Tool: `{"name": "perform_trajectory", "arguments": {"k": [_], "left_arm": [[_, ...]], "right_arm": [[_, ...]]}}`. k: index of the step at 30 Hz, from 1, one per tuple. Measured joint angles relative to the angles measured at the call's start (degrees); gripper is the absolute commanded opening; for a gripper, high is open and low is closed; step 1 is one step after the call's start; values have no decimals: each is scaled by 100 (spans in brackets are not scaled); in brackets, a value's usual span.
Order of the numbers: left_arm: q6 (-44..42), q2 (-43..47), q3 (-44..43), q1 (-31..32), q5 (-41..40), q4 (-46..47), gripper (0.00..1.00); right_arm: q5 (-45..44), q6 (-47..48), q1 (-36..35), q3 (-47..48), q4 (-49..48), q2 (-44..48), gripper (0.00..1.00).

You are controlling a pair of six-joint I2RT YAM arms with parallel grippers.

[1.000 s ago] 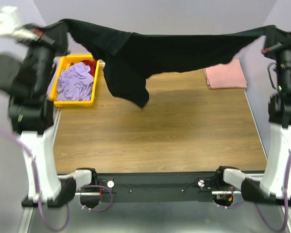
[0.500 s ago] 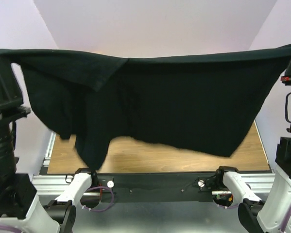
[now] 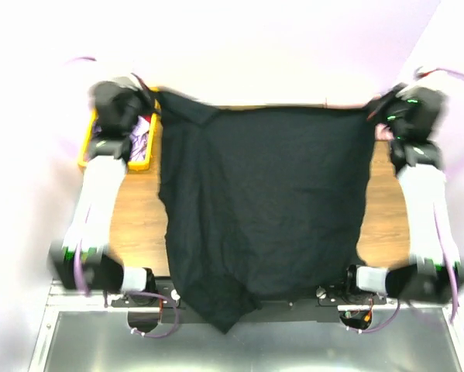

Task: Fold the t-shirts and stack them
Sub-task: Flatten the tshirt out

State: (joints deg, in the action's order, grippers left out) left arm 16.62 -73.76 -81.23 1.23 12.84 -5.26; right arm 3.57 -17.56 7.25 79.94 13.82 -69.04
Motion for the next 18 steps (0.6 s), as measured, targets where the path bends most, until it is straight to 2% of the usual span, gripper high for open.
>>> {"name": "perform_trajectory", "arguments": {"k": [4, 9, 14, 18], "left_arm": [[72, -1727, 601, 2, 254, 216, 0], [247, -3379, 468, 2, 496, 313, 0], [387, -4050, -175, 11, 645, 498, 0], [466, -4168, -573, 13, 750, 728, 0]], "right_arm": [[20, -245, 2, -1012, -457, -1429, 1], [15, -459, 7, -1274, -997, -3064, 1], [20, -487, 22, -664, -1329, -4207, 1], [33, -437, 26, -258, -1526, -4586, 1]]}}
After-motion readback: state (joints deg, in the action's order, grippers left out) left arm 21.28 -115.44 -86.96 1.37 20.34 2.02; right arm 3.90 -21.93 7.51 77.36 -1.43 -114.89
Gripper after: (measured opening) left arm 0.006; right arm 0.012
